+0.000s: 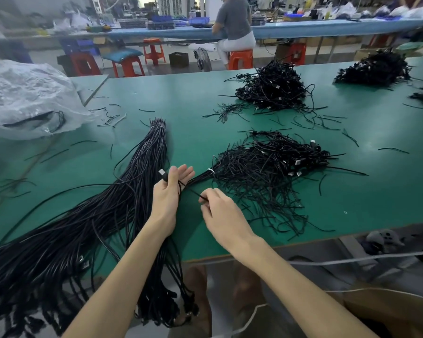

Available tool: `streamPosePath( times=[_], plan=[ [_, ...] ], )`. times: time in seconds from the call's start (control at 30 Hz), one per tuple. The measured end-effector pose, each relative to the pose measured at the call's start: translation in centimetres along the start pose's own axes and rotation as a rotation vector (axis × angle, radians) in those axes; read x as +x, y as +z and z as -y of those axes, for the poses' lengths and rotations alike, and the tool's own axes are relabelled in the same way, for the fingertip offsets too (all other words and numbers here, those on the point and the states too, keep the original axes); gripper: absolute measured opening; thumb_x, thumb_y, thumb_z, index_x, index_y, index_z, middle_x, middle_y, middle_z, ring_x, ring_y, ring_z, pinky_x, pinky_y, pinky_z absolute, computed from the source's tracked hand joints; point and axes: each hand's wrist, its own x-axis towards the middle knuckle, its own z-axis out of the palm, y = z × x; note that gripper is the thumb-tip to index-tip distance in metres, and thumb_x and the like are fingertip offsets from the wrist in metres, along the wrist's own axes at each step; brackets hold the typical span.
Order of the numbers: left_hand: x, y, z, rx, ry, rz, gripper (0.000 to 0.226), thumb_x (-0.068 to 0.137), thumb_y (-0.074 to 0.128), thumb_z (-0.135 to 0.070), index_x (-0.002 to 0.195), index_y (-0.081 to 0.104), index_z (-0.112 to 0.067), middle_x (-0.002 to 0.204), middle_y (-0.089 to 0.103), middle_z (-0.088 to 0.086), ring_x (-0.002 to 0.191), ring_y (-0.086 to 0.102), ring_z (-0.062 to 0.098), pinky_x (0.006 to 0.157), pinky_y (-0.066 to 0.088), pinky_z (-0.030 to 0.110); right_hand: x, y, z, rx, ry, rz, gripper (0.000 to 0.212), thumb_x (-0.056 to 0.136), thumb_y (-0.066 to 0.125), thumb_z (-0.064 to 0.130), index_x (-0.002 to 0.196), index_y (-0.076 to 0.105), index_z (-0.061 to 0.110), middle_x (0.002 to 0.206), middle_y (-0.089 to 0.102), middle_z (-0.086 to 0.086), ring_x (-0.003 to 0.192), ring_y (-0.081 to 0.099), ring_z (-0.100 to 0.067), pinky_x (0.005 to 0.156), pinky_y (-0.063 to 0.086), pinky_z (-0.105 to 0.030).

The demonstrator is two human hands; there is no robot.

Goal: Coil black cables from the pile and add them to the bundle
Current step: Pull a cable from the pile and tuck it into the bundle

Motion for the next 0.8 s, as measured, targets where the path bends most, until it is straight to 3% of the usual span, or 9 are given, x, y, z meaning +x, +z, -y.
streamPosePath(
  times=[0.1,0.2,0.4,0.57,0.63,0.73,0.8],
  plan=[
    [0.0,0.1,0.1,0.017,0.011,-0.007,0.044,0.109,0.045,-0.039,0.128,0.064,-0.004,0.122,0.075,0.006,0.116,0.070,0.016,0.108,0.046,0.034,-0.7,0.6,0.5,-0.324,-0.068,-0.068,0.019,0.094,0.063,0.004,0.113,0.060,0.009,0.105,0.064,-0.006,0.096,0.062,-0.025,0.085,0.050,-0.035],
    [-0.1,0.1,0.0,0.005,0.020,-0.038,0.042,0.110,0.045,-0.038,0.126,0.065,-0.005,0.121,0.075,0.006,0.115,0.070,0.016,0.107,0.047,0.033,-0.8,1.1,0.7,-0.413,-0.052,-0.128,0.027,0.082,0.071,-0.002,0.105,0.062,0.008,0.096,0.065,-0.008,0.090,0.063,-0.026,0.081,0.051,-0.036],
    [0.0,-0.2,-0.2,-0.106,0.018,-0.133,0.043,0.111,0.043,-0.034,0.128,0.063,0.000,0.121,0.074,0.009,0.114,0.071,0.017,0.103,0.051,0.028,0.7,0.9,-0.5,-0.400,-0.012,-0.131,0.017,0.098,0.052,0.001,0.110,0.059,0.012,0.109,0.062,-0.007,0.100,0.058,-0.025,0.086,0.043,-0.035],
    [0.0,-0.1,-0.4,-0.156,-0.005,-0.101,0.045,0.111,0.043,-0.033,0.119,0.067,0.004,0.114,0.076,0.018,0.104,0.075,0.028,0.084,0.059,0.026,3.2,0.2,-0.7,-0.416,0.015,-0.085,0.016,0.098,0.048,0.001,0.107,0.056,0.011,0.112,0.060,-0.009,0.107,0.056,-0.030,0.091,0.043,-0.040],
    [-0.1,0.0,-0.4,-0.163,-0.008,-0.098,0.045,0.111,0.044,-0.035,0.117,0.067,0.004,0.111,0.076,0.017,0.102,0.075,0.030,0.086,0.059,0.031,4.1,0.1,-0.9,-0.396,0.048,-0.081,0.019,0.098,0.046,0.001,0.109,0.057,0.012,0.113,0.062,-0.008,0.109,0.055,-0.030,0.094,0.042,-0.041],
    [-0.1,-0.1,-0.4,-0.161,-0.008,-0.102,0.046,0.111,0.043,-0.036,0.116,0.068,0.003,0.111,0.076,0.018,0.103,0.075,0.032,0.094,0.059,0.038,4.8,0.2,-0.8,-0.235,0.096,-0.054,0.023,0.097,0.044,-0.004,0.110,0.058,0.009,0.112,0.062,-0.008,0.106,0.056,-0.029,0.080,0.044,-0.037],
    [-0.1,-0.2,-0.4,-0.167,-0.019,-0.100,0.048,0.110,0.043,-0.037,0.117,0.068,0.004,0.112,0.076,0.020,0.105,0.074,0.034,0.096,0.058,0.042,4.6,0.5,-0.4,-0.111,0.086,-0.051,0.026,0.098,0.044,-0.004,0.114,0.060,0.009,0.115,0.062,-0.007,0.104,0.058,-0.027,0.082,0.048,-0.040]
  ],
)
